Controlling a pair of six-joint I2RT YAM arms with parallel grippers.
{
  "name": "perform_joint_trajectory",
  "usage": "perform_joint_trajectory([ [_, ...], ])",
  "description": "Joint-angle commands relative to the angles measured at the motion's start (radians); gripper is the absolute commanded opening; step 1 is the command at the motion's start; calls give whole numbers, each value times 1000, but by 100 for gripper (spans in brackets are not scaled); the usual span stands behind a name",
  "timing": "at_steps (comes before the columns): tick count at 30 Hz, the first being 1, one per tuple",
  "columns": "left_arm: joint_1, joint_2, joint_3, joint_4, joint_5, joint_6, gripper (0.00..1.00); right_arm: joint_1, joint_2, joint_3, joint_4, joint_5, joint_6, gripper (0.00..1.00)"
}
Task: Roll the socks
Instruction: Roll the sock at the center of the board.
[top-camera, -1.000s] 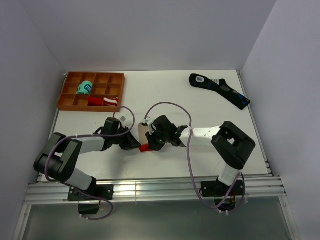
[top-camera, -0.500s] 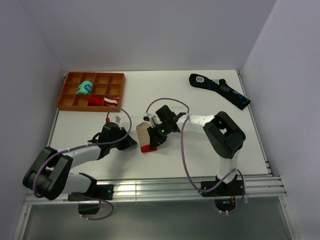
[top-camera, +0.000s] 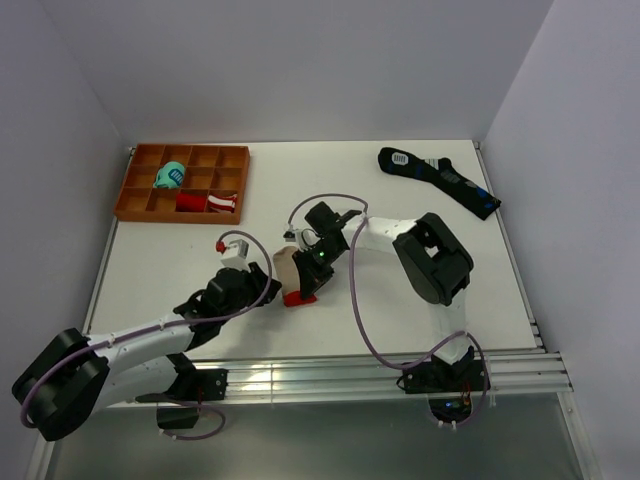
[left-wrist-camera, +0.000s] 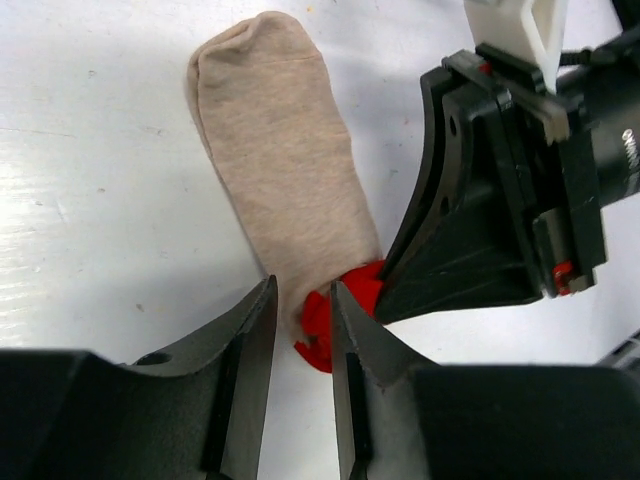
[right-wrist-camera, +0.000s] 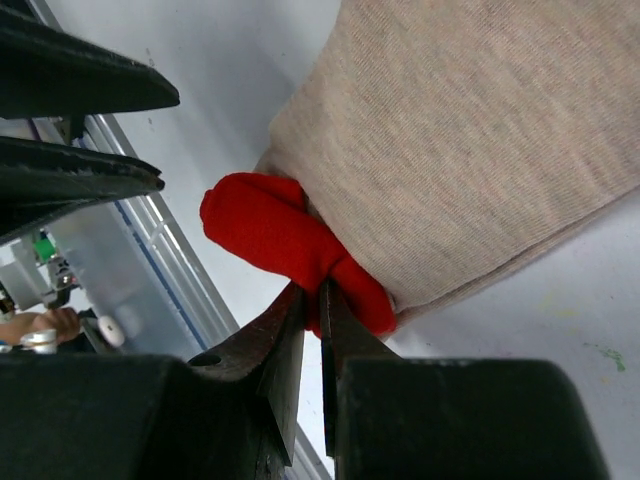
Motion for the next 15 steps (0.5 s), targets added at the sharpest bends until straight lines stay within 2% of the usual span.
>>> perform_joint_trajectory([
  [1,-61,-24,-18,65,-134,65,34,-4,45,29,-113,41,-23,16],
  [7,-136,-31,-77,172,-187,117,36,-6,83,70,-153,43,-23,16],
  [15,-219,59,-70,229,-265,130,38,-7,129,129,-220,43,-57,16],
])
